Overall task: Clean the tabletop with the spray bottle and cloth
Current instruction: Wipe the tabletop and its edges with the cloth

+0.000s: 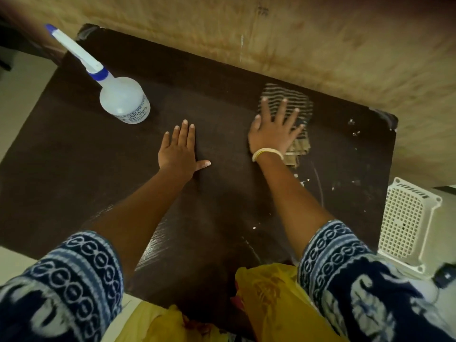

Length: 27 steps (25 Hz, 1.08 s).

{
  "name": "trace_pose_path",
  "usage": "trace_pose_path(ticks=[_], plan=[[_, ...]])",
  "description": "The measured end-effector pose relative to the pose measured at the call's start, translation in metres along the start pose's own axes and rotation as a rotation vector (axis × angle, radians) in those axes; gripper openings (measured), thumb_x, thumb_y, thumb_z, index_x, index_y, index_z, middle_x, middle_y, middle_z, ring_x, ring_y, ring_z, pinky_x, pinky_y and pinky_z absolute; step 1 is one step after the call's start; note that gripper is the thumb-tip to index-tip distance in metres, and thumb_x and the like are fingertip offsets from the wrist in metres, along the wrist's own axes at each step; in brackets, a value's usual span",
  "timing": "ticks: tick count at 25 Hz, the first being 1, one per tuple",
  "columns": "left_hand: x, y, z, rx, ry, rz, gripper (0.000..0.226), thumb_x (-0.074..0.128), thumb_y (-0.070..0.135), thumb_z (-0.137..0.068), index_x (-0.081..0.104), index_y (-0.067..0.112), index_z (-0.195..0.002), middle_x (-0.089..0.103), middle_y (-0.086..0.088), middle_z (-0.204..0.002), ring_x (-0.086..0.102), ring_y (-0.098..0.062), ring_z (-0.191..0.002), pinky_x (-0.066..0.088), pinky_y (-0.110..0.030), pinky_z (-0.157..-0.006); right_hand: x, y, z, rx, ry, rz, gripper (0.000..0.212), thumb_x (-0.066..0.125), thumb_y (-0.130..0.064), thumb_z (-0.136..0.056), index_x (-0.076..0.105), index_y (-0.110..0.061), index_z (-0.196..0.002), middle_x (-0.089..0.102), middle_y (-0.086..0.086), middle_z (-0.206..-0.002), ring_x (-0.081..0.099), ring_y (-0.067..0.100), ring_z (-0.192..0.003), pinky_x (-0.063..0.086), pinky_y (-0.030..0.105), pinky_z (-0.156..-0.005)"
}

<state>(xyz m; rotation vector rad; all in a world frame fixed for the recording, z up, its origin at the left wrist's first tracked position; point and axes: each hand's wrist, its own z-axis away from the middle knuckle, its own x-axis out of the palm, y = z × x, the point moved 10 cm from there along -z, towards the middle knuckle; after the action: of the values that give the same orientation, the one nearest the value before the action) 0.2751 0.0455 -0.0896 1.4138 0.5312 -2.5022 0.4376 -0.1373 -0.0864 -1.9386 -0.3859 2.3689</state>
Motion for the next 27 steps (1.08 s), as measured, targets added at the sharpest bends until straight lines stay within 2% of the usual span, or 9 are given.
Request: trace_pose_path(ticks=[4,6,13,17,19,22,24,25,27], plan=[[-0.005,-0.001,-0.001,0.028,-0.002,0.012,0.106,0.028,0.076,-0.087,-0.019,0.008,-0.152,-0.019,-0.012,-0.162,-0.008,-0.027,-0.152,0.001,-0.048,-0.122,0.035,-0.076,0.074,-0.654,-0.095,0.151,0.053,0.026,-0.049,-0.099,0.019,-0.046,-0.152,0.013,0.001,-0.164,0.006,0.037,-0.15,0.006,0.065,-0.116],[-0.014,0.005,-0.006,0.067,0.004,0.039,0.111,0.033,0.079,-0.084,-0.017,0.008,-0.153,-0.017,-0.012,-0.163,-0.007,-0.027,-0.152,0.001,-0.051,-0.122,0.03,-0.066,0.067,-0.736,-0.101,0.145,0.051,0.027,-0.051,-0.098,0.023,-0.05,-0.149,0.016,-0.003,-0.164,0.009,0.033,-0.151,0.008,0.066,-0.116],[-0.059,0.103,-0.021,0.266,0.064,0.148,0.115,0.038,0.081,-0.081,-0.015,0.01,-0.154,-0.017,-0.008,-0.164,-0.008,-0.024,-0.152,-0.003,-0.053,-0.12,-0.041,0.145,-0.037,0.085,0.036,0.011,0.054,0.029,-0.051,-0.097,0.017,-0.052,-0.149,0.008,-0.004,-0.165,0.001,0.028,-0.152,0.004,0.067,-0.115],[-0.06,0.146,-0.026,0.342,0.056,0.153,0.114,0.04,0.08,-0.081,-0.014,0.011,-0.155,-0.017,-0.006,-0.164,-0.009,-0.023,-0.152,-0.005,-0.053,-0.12,-0.042,0.162,-0.035,0.304,0.033,-0.016,0.055,0.023,-0.05,-0.098,0.012,-0.048,-0.152,0.0,-0.001,-0.166,-0.006,0.032,-0.151,0.001,0.066,-0.116],[-0.055,0.154,-0.027,0.347,0.057,0.126,0.115,0.04,0.081,-0.081,-0.014,0.012,-0.155,-0.017,-0.006,-0.164,-0.01,-0.023,-0.152,-0.004,-0.053,-0.12,-0.033,0.116,-0.037,0.215,0.014,0.001,0.056,0.022,-0.051,-0.099,0.009,-0.046,-0.153,-0.001,0.001,-0.165,-0.006,0.036,-0.151,-0.001,0.064,-0.116],[-0.048,0.155,-0.03,0.324,0.062,0.088,0.114,0.037,0.082,-0.081,-0.017,0.012,-0.154,-0.02,-0.005,-0.163,-0.013,-0.022,-0.151,-0.003,-0.054,-0.12,-0.008,0.024,-0.023,-0.255,-0.056,0.083,0.053,0.023,-0.049,-0.1,0.014,-0.047,-0.152,0.005,-0.001,-0.165,-0.001,0.035,-0.151,-0.001,0.059,-0.118],[-0.047,0.154,-0.03,0.309,0.067,0.057,0.113,0.036,0.081,-0.082,-0.019,0.013,-0.154,-0.022,-0.004,-0.163,-0.014,-0.022,-0.151,-0.003,-0.053,-0.121,-0.003,0.014,-0.023,-0.434,-0.098,0.112,0.051,0.026,-0.048,-0.1,0.02,-0.049,-0.15,0.011,-0.003,-0.165,0.004,0.031,-0.152,0.001,0.058,-0.118],[-0.047,0.154,-0.03,0.304,0.068,0.052,0.114,0.037,0.081,-0.081,-0.019,0.013,-0.153,-0.022,-0.003,-0.162,-0.014,-0.022,-0.151,-0.002,-0.053,-0.121,-0.01,0.027,-0.032,-0.432,-0.076,0.1,0.051,0.027,-0.048,-0.099,0.022,-0.049,-0.15,0.012,-0.005,-0.165,0.006,0.029,-0.152,0.002,0.058,-0.118],[-0.048,0.155,-0.031,0.304,0.057,0.063,0.115,0.039,0.081,-0.081,-0.021,0.015,-0.153,-0.024,-0.003,-0.162,-0.014,-0.021,-0.151,-0.002,-0.051,-0.121,-0.031,0.088,-0.049,-0.226,0.005,0.054,0.052,0.029,-0.048,-0.097,0.023,-0.051,-0.149,0.013,-0.006,-0.164,0.007,0.028,-0.152,0.004,0.06,-0.118]])
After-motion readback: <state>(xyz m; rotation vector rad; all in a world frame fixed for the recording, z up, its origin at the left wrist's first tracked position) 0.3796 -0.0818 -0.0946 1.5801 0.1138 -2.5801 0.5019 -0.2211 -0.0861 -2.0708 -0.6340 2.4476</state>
